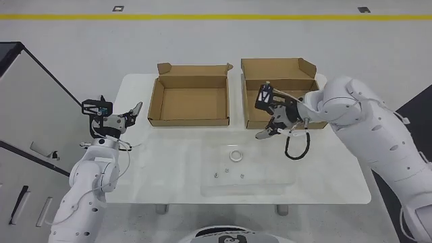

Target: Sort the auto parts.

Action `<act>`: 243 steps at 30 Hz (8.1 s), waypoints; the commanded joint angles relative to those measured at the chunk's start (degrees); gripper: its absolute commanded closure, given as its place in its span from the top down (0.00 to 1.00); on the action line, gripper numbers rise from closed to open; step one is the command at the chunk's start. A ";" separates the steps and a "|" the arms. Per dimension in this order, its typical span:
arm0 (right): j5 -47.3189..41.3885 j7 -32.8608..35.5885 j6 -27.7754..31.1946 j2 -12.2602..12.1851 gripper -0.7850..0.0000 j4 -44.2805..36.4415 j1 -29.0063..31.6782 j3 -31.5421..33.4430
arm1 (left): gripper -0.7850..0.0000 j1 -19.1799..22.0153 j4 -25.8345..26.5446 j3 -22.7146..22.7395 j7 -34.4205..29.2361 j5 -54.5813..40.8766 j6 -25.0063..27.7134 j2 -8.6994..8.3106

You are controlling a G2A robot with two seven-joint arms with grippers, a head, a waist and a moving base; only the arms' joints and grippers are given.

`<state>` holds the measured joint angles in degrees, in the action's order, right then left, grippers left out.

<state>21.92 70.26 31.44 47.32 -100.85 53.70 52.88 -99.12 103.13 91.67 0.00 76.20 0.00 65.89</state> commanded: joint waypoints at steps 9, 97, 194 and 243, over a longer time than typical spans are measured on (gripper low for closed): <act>5.86 6.54 -21.31 0.61 1.00 -13.54 2.85 -4.78 | 1.00 0.00 0.00 0.00 0.00 0.00 0.00 0.00; 32.98 -3.70 -43.26 11.11 0.42 -0.39 7.57 -19.98 | 1.00 0.00 0.00 0.00 0.00 0.00 0.00 0.00; 26.32 5.68 -35.12 9.53 0.00 -22.96 26.18 8.71 | 1.00 0.00 0.00 0.00 0.00 0.00 0.00 0.00; -79.28 17.75 -25.90 11.41 0.00 0.98 16.44 18.56 | 1.00 0.00 0.00 0.00 0.00 0.00 0.00 0.00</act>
<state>-55.35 88.00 5.81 58.64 -99.56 70.98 72.36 -99.12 103.13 91.67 0.00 76.20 0.00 65.89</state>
